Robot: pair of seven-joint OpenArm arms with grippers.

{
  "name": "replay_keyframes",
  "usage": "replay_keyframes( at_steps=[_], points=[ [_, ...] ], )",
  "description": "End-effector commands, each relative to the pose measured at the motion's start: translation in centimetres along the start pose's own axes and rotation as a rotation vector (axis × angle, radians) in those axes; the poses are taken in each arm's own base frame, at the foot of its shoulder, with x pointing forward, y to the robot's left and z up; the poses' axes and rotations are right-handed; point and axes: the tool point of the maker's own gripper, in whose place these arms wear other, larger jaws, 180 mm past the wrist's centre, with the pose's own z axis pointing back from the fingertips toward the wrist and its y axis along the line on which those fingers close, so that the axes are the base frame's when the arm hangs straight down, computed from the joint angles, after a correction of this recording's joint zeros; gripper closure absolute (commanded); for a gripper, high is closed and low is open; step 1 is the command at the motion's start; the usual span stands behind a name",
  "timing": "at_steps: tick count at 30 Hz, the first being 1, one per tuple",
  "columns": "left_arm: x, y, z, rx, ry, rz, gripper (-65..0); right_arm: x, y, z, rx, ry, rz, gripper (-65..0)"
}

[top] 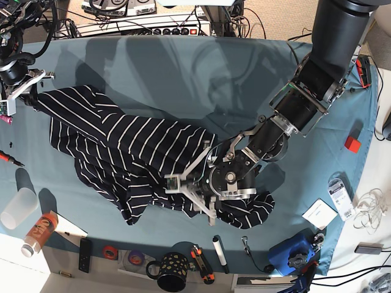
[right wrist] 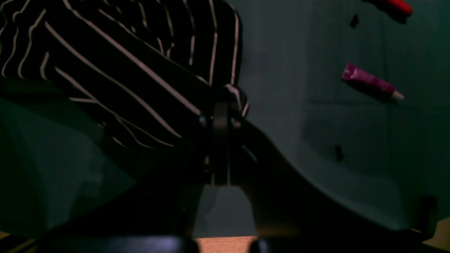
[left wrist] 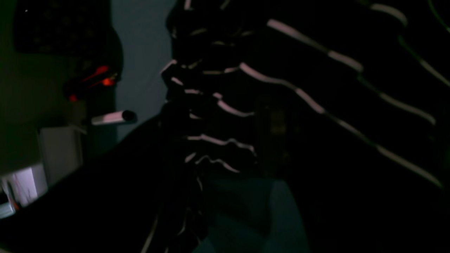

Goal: Layout the t-shirt on the table in an organized manner, then fold the t-shirt properly
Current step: 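Lay the shirt side flat and release it with the left gripper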

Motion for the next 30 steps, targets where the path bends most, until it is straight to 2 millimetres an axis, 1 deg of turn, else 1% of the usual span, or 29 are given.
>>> replay_keyframes(
  at_steps=[1,5,9,11,15,17,20,22,25,27,30],
  points=[
    [1.3,1.8,0.6,0.032,-0.038,-0.014,-30.5,1.1,-0.3,0.4,-0.009,-0.037,0.019,0.0],
    [0.4,1.3,-0.1,0.007,-0.036,0.01,-30.5,1.0,-0.3,0.4,-0.009,-0.031,0.019,0.0],
    [-1.4,0.9,-1.0,-0.011,0.007,0.047,-30.5,1.0,-0.3,0.4,-0.008,-0.031,0.018,0.0],
    [-2.2,1.3,-1.3,0.018,0.035,0.061,-30.5,1.1,-0.3,0.4,-0.008,-0.032,0.019,0.0],
    [-2.6,2.6,-1.2,0.09,0.051,0.092,-30.2,1.1,-0.3,0.4,-0.008,-0.032,0.019,0.0],
    [-2.7,2.9,-1.1,0.108,0.055,0.105,-24.3,1.1,-0.3,0.4,-0.008,-0.032,0.019,0.0],
    [-2.8,2.9,-1.1,0.107,0.06,0.109,-10.9,1.2,-0.3,0.4,-0.008,-0.038,0.019,0.0],
    [-3.0,2.8,-1.1,0.107,0.07,0.11,-5.2,1.3,-0.3,0.4,-0.008,-0.043,0.019,0.0],
    [-4.2,2.7,-1.0,0.104,0.143,0.113,0.0,1.3,-0.3,0.4,-0.008,-0.044,0.019,0.0],
    [-5.4,2.4,-0.7,0.094,0.213,0.126,0.0,1.4,-0.3,0.4,-0.008,-0.049,0.019,0.0],
    [-6.7,2.4,-0.3,0.112,0.287,0.222,0.0,1.6,-0.3,0.4,-0.008,-0.06,0.019,0.0]
  ],
)
